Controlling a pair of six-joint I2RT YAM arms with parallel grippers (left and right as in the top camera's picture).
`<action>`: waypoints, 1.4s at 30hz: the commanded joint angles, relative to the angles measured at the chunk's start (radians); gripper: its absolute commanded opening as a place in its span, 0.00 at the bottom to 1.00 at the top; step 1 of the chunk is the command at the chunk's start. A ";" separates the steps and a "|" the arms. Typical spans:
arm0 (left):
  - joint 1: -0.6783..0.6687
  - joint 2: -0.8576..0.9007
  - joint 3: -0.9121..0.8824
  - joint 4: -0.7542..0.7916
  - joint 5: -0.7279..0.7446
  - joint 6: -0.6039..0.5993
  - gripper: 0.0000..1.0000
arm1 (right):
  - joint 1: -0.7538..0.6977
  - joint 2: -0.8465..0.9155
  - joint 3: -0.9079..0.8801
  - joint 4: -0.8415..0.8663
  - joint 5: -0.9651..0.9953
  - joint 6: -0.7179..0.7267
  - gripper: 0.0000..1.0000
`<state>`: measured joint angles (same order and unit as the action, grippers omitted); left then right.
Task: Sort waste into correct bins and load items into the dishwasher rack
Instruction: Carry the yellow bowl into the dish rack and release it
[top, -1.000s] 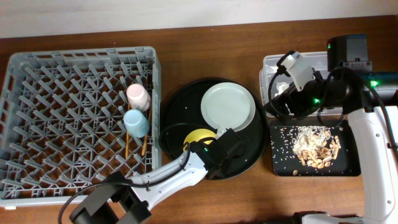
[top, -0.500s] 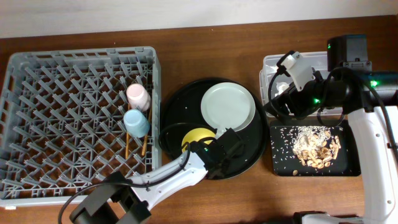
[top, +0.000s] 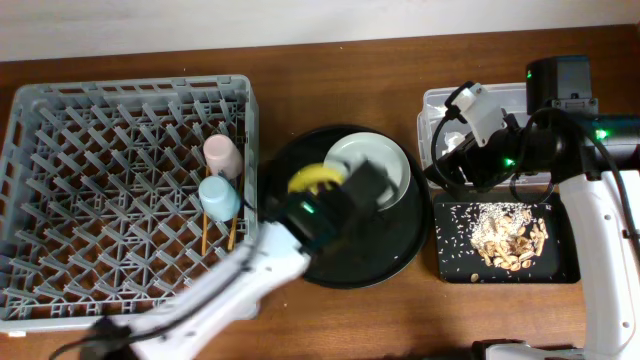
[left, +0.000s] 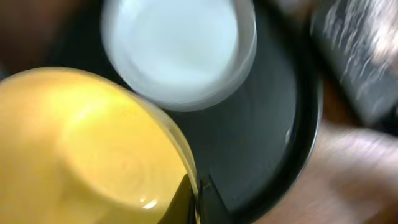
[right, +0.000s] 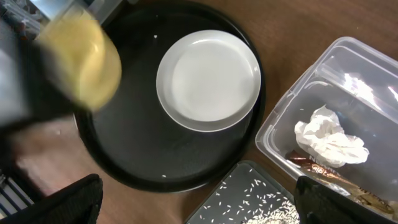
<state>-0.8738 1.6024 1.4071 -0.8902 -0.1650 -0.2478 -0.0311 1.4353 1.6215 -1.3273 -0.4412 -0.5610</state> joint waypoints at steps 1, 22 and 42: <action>0.190 -0.060 0.225 -0.044 0.184 0.124 0.00 | -0.002 -0.008 0.020 0.000 0.009 -0.006 0.99; 1.054 0.500 0.362 0.673 1.722 -0.303 0.00 | -0.002 -0.008 0.020 0.000 0.009 -0.006 0.99; 1.144 0.715 0.361 0.795 1.721 -0.418 0.00 | -0.002 -0.008 0.020 0.000 0.009 -0.006 0.99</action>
<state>0.2493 2.2898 1.7596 -0.0925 1.5307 -0.6567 -0.0311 1.4353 1.6218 -1.3273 -0.4408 -0.5613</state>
